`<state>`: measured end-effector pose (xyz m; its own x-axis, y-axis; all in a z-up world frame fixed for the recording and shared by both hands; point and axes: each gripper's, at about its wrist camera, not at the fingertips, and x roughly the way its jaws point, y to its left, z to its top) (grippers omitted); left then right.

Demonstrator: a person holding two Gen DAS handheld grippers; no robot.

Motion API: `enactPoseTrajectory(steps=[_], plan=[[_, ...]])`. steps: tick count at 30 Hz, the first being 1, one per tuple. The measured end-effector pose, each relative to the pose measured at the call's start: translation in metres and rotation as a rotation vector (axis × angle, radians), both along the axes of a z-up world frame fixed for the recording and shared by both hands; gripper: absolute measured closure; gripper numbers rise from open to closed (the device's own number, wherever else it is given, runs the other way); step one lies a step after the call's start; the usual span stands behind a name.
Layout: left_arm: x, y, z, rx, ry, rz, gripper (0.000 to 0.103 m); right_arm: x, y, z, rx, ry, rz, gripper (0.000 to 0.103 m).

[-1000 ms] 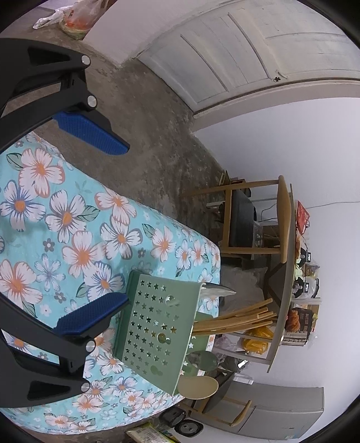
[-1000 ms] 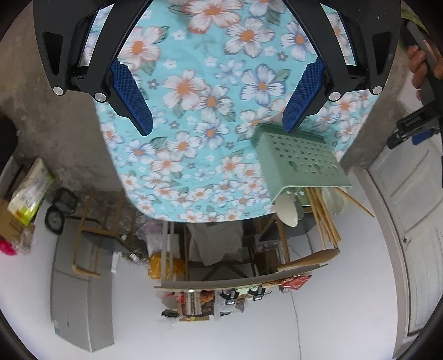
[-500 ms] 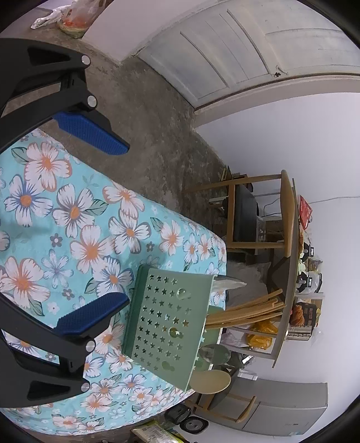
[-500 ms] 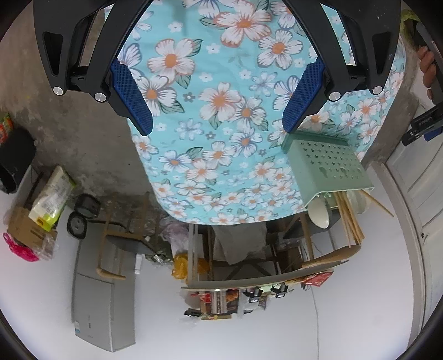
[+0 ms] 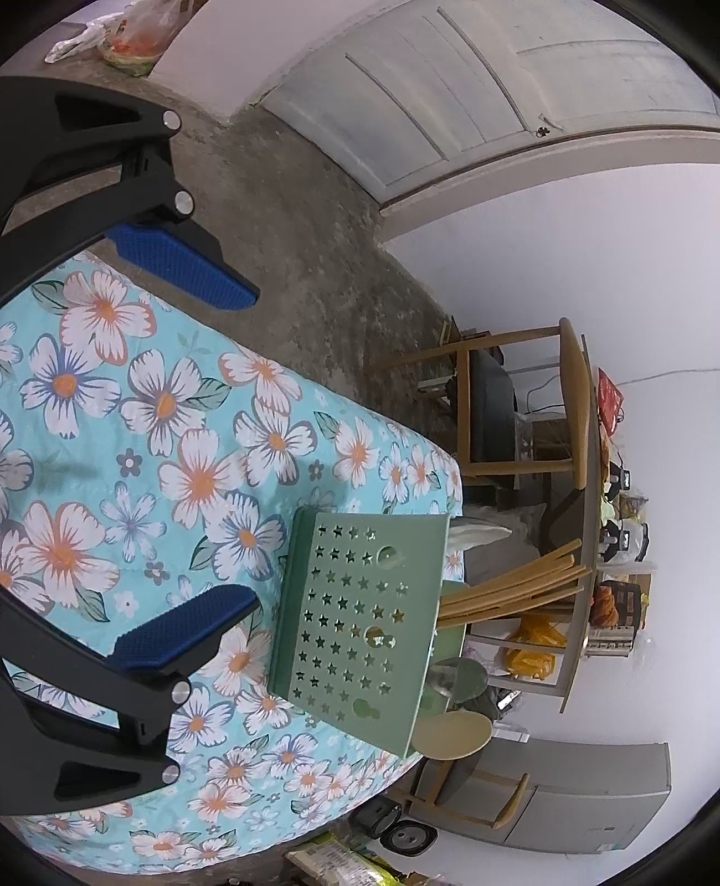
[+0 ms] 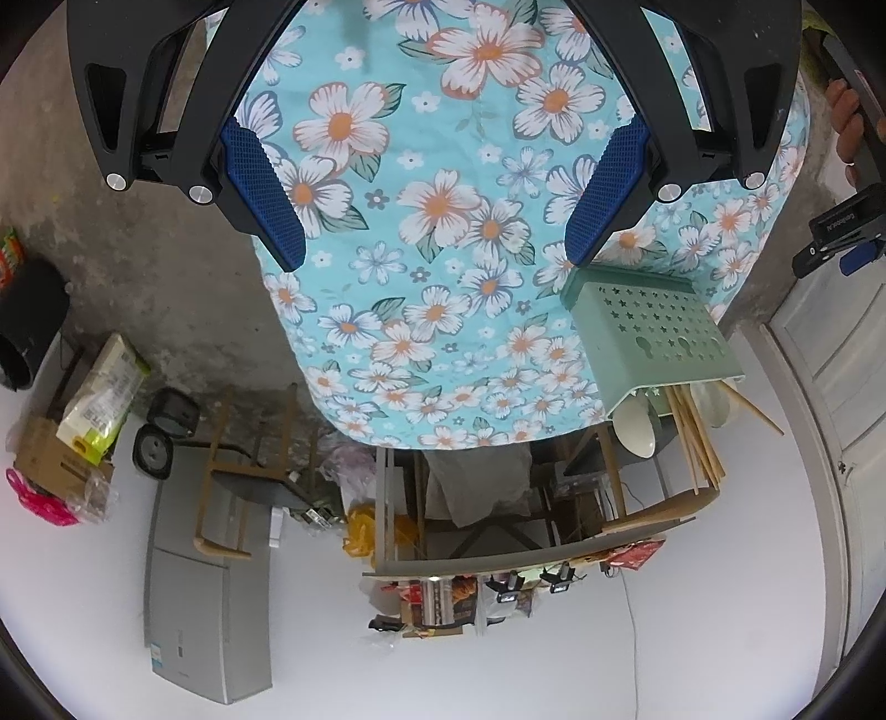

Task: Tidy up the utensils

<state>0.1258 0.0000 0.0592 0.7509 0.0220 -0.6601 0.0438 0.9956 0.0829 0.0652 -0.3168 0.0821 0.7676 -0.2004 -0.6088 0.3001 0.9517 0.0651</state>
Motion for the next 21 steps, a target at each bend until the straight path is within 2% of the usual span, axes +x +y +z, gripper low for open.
enactPoseTrajectory(steps=[21], plan=[[-0.015,-0.004,0.0,-0.022,-0.021,-0.112,0.006,-0.003,-0.003,0.001,0.003,0.002,0.006,0.012]])
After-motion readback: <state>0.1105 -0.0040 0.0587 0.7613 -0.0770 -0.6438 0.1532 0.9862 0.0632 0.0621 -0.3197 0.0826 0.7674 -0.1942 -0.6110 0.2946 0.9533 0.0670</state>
